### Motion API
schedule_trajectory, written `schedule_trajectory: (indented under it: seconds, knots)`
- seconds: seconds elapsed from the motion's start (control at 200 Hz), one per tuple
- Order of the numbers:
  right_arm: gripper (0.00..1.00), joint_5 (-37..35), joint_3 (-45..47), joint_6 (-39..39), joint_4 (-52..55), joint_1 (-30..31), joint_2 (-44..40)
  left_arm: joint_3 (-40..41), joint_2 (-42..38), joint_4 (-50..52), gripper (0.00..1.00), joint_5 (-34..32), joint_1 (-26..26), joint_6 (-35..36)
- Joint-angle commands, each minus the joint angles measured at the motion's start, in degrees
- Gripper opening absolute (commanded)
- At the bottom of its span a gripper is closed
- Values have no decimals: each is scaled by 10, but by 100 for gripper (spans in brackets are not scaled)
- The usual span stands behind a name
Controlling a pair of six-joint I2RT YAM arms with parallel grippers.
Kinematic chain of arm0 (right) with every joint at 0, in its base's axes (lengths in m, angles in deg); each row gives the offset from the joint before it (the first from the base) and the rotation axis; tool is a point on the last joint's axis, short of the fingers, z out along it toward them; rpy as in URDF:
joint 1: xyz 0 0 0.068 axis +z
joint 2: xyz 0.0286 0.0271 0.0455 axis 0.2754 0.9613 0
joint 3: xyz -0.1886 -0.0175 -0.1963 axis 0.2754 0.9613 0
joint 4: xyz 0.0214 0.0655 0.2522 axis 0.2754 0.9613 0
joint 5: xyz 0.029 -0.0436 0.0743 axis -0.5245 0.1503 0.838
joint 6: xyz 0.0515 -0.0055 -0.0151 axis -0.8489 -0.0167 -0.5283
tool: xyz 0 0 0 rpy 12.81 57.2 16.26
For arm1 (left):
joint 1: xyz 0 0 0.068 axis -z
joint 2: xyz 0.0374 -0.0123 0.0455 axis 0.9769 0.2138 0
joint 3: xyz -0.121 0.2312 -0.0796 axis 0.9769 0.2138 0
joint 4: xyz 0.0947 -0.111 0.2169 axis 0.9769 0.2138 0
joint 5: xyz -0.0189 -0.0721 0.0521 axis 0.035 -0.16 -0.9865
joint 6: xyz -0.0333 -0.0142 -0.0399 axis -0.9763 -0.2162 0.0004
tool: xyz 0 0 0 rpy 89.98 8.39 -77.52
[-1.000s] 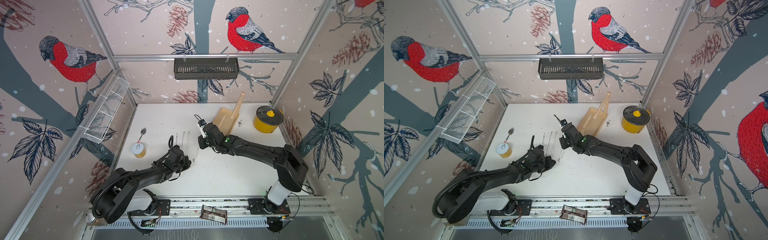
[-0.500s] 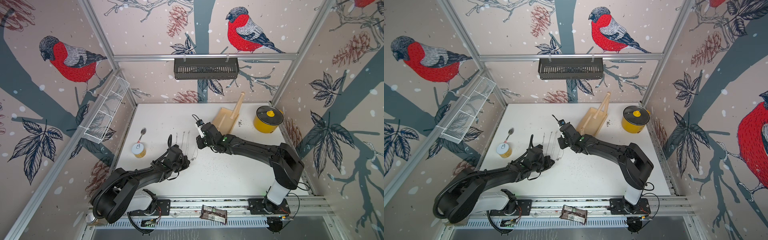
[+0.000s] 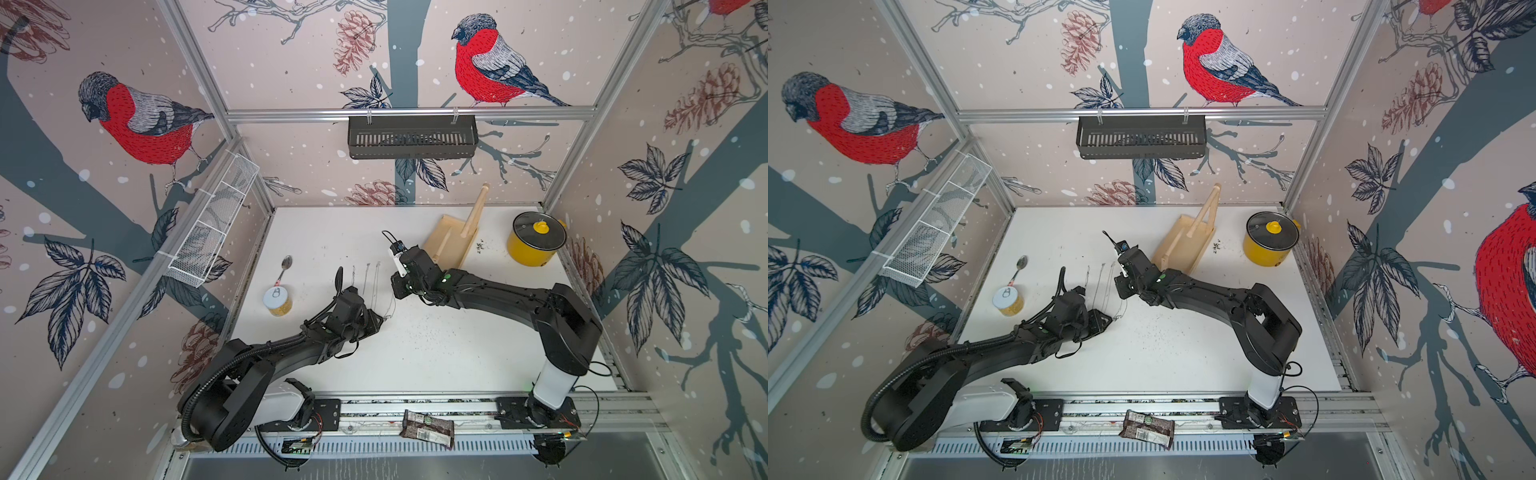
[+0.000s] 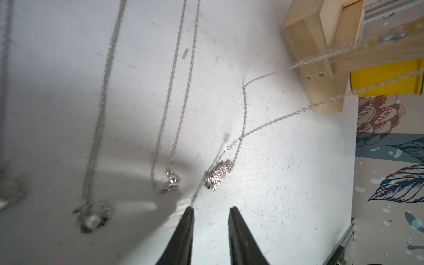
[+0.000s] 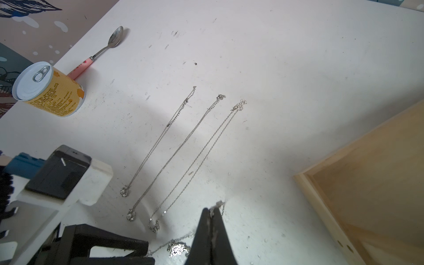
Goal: Take the necklace off the jewelry display stand
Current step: Place the necklace at the center of the board.
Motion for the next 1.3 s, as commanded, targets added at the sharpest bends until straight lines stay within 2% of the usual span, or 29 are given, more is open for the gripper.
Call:
schedule_trajectory:
  seconds: [0.0, 0.17, 0.36, 0.5, 0.84, 1.296]
  knots:
    - [3, 10, -10, 5, -16, -2, 10, -2, -17, 13, 32, -1, -1, -7]
    - [3, 15, -30, 8, -12, -4, 34, -3, -54, 30, 41, -11, -1, -8]
    - [3, 3, -66, 17, 7, -5, 69, 2, -97, 52, 65, -31, -6, -9]
    - [4, -9, -89, 22, 23, -6, 93, 0, -125, 80, 79, -59, -9, -9]
    - [4, -26, -127, 26, 38, -13, 135, 20, -178, 76, 84, -111, -12, -3]
    - [5, -31, -177, 27, 51, -28, 196, 8, -149, 68, 86, -108, -13, 14]
